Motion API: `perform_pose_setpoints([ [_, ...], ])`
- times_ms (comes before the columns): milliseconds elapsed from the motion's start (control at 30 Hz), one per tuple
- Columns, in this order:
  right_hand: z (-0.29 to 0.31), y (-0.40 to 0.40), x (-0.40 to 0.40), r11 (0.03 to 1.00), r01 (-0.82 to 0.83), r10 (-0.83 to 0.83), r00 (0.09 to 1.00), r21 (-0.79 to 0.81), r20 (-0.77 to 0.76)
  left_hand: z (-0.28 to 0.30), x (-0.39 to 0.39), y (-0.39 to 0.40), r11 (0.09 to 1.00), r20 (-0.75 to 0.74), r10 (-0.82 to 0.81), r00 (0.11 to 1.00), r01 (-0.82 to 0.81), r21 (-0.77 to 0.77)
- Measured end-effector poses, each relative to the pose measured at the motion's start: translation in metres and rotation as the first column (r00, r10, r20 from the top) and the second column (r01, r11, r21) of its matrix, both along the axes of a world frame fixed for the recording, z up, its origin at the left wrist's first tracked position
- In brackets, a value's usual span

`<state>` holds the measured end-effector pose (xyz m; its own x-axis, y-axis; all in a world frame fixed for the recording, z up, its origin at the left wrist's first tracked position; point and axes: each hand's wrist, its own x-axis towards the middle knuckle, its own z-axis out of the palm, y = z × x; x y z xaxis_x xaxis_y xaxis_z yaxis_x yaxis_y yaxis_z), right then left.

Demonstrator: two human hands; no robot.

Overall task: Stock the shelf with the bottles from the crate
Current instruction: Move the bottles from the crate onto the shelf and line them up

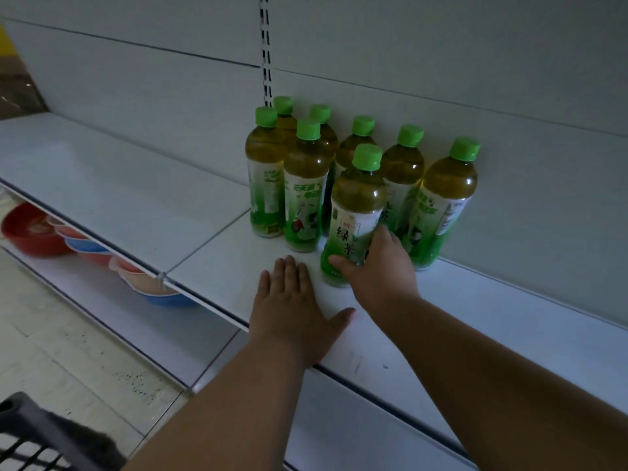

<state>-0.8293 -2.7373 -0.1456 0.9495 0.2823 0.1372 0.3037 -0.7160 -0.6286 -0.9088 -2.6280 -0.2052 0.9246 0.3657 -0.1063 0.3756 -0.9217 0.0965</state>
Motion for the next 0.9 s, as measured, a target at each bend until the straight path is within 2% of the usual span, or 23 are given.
perform_pose_setpoints([
  [367, -0.009, 0.021, 0.026, 0.992, 0.058, -0.057, 0.998, 0.114, -0.006, -0.001, 0.001, 0.000, 1.000, 0.018, -0.002, 1.000, 0.002, -0.007],
  [500, -0.007, 0.004, 0.008, 0.995, 0.041, -0.041, 0.999, 0.089, 0.004, 0.004, 0.001, 0.001, 1.000, -0.014, -0.010, 1.000, 0.010, -0.008],
  [600, 0.000, -0.014, -0.018, 0.993, -0.099, 0.104, 0.990, -0.061, 0.096, 0.014, -0.012, 0.005, 0.997, -0.001, -0.026, 1.000, 0.026, -0.075],
  [700, 0.018, -0.019, -0.045, 0.925, -0.295, 0.317, 0.946, -0.237, 0.059, 0.030, -0.056, 0.017, 0.995, 0.111, -0.015, 0.994, 0.026, -0.101],
  [800, 0.039, -0.002, -0.082, 0.800, -0.496, 0.529, 0.848, -0.337, 0.010, 0.052, -0.125, 0.034, 0.998, 0.186, 0.004, 0.982, 0.007, -0.061],
  [900, 0.052, 0.026, -0.135, 0.641, -0.620, 0.704, 0.710, -0.452, 0.024, 0.074, -0.208, 0.045, 0.992, 0.164, 0.120, 0.979, -0.123, 0.008],
])
